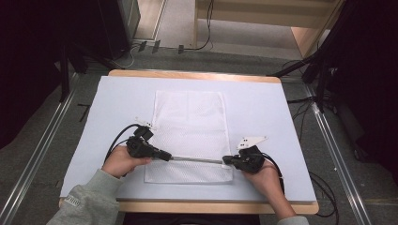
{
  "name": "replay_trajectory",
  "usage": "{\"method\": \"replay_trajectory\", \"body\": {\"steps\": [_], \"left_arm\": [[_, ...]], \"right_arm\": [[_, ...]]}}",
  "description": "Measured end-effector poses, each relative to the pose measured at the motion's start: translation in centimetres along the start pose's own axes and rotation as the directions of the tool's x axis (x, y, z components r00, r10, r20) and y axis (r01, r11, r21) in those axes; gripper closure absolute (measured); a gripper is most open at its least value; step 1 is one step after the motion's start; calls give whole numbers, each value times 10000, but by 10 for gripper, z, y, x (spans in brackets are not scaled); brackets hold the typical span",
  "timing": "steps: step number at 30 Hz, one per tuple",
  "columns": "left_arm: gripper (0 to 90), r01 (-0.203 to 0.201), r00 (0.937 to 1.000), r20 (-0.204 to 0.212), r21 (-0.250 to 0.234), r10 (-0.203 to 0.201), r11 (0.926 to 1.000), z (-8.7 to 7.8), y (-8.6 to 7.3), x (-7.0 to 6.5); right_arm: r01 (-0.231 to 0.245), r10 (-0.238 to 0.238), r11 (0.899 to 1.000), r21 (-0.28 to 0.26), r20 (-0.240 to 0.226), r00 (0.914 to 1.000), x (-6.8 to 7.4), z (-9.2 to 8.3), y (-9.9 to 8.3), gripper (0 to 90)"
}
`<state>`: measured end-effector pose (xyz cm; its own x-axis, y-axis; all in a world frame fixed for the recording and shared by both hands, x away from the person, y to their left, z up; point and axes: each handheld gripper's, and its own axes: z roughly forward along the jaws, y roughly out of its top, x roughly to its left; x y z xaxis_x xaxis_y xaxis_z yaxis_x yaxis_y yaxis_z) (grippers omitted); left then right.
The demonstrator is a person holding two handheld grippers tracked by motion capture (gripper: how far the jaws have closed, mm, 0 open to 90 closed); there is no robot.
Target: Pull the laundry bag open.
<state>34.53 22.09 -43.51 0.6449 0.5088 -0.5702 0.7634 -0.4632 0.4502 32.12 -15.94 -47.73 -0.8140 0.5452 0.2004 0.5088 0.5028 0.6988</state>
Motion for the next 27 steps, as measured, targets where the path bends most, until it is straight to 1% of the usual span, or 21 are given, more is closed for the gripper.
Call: {"method": "replay_trajectory", "body": {"steps": [5,8,9,10,11,12,13,14,16,17,18,19,22,24,26,27], "left_arm": [[878,126,9999,-8,-54,-126,9999,-4,-3,2],[878,133,9999,3,-53,-133,9999,-4,-5,2],[878,51,10000,-55,21,-51,10000,-5,-5,2],[878,77,9999,-129,9,-77,10000,-5,-6,2],[878,199,9998,-83,-45,-199,9998,-6,-7,4],[878,173,9998,-112,-44,-173,9998,-8,-8,6],[878,273,9996,14,-77,-273,9996,-9,-8,7],[878,311,9995,-107,-63,-312,9995,-10,-9,7],[878,305,9994,-144,-76,-306,9995,-11,-9,8],[878,407,9991,-134,-126,-408,9991,-13,-11,9],[878,381,9992,-114,-141,-383,9992,-15,-12,11],[878,446,9989,-169,-147,-449,9989,-16,-13,11],[878,458,9987,-205,-140,-461,9989,-19,-15,13],[878,405,9989,-235,-222,-410,9989,-24,-18,14],[878,442,9987,-224,-232,-448,9988,-26,-20,15],[878,503,9983,-290,-212,-509,9985,-31,-23,18]], "right_arm": [[-29,30,10000,37,-23,10000,0,0,0,900],[-57,58,10000,69,-42,10000,0,0,1,900],[-57,57,10000,72,-38,10000,0,0,1,900],[-31,32,10000,63,-39,10000,0,0,1,900],[-8,8,10000,44,-44,10000,0,0,0,900],[-10,10,10000,45,-59,10000,-1,0,0,900],[-38,38,10000,19,-65,10000,-1,0,0,900],[-30,30,10000,12,-86,10000,-1,0,0,900],[-25,26,10000,47,-74,10000,-1,0,0,900],[-21,21,10000,49,-82,10000,-1,0,0,900],[6,-6,10000,67,-58,10000,-1,0,0,900],[4,-3,10000,65,-60,10000,0,0,1,900],[25,-24,10000,70,-68,10000,-1,0,1,900],[76,-75,9999,91,-78,9999,-1,0,1,900],[149,-148,9998,115,-95,9998,-1,0,2,900],[151,-150,9998,120,-101,9998,-1,0,2,900]]}}
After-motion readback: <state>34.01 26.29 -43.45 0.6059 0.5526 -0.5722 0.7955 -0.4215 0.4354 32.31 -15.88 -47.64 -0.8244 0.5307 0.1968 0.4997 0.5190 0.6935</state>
